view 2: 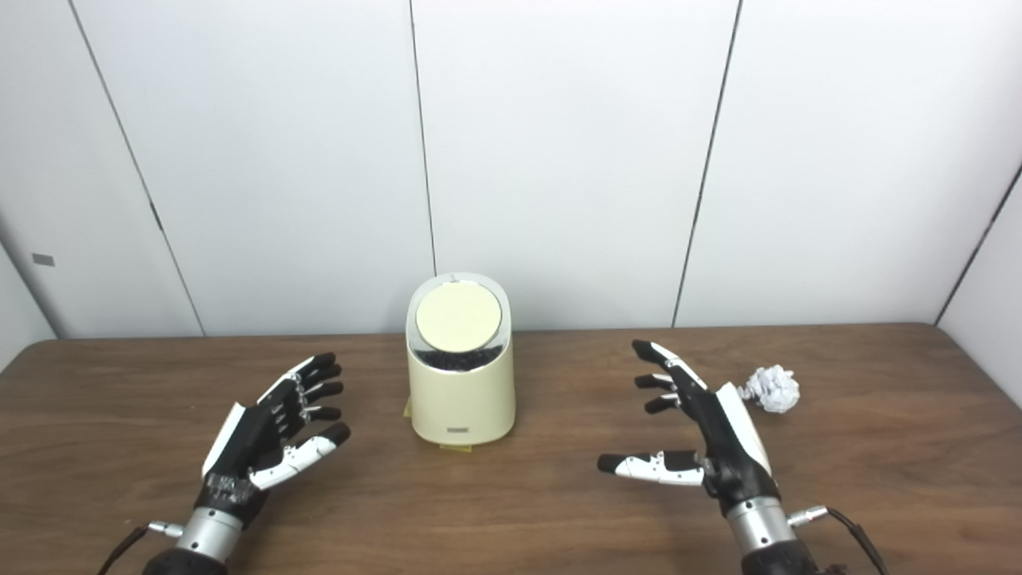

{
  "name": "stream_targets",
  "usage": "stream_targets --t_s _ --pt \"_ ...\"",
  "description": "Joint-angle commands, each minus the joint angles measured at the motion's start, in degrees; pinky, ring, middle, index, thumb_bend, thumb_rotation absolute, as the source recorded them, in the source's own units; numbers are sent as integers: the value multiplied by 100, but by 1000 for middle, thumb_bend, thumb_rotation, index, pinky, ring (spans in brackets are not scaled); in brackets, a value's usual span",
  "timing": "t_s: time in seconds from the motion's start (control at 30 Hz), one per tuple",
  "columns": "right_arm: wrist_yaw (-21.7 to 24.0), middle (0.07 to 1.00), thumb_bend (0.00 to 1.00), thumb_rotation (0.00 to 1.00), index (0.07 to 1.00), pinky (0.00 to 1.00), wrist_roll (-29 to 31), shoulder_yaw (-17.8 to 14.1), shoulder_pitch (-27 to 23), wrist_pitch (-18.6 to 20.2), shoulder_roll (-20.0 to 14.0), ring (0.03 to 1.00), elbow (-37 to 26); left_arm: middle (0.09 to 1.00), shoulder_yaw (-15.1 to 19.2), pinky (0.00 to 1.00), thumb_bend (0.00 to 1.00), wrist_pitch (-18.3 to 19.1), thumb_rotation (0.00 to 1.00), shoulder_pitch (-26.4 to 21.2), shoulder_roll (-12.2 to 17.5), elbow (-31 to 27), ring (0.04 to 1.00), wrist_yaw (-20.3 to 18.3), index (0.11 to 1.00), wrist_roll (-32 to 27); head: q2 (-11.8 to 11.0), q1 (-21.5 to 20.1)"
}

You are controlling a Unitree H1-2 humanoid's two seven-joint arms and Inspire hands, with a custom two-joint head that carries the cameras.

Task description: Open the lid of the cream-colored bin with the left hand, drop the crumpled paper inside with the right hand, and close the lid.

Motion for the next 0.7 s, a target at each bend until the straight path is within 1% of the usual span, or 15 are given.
stream_targets --t_s 0.0,0.17,0.43,0.5,0.6,0.67 --pt "-68 872 803 180 856 613 63 -44 -192 -211 -78 760 -159 870 26 720 797 -220 336 -156 49 -18 834 25 905 -35 6 -5" --pt "-76 870 808 166 855 613 63 -57 -188 -157 -62 758 -186 868 24 712 785 -204 323 -155 45 -41 830 27 903 -38 6 -5" --pt "-72 872 794 163 856 606 59 -42 -201 -275 -94 759 -125 865 13 717 784 -210 327 -172 50 -55 825 51 901 22 0 2" --pt "-75 870 797 174 856 606 49 -42 -205 -282 -97 758 -109 866 11 729 788 -194 343 -185 47 -103 825 89 901 79 -1 7" --pt "-68 869 800 178 855 603 63 -45 -210 -277 -98 757 -97 864 8 770 789 -64 357 -231 9 -344 827 214 899 230 -7 9" --pt "-75 871 798 166 853 603 56 -45 -217 -290 -99 757 -87 859 9 761 789 94 331 -279 -42 -572 825 302 893 316 -5 13"
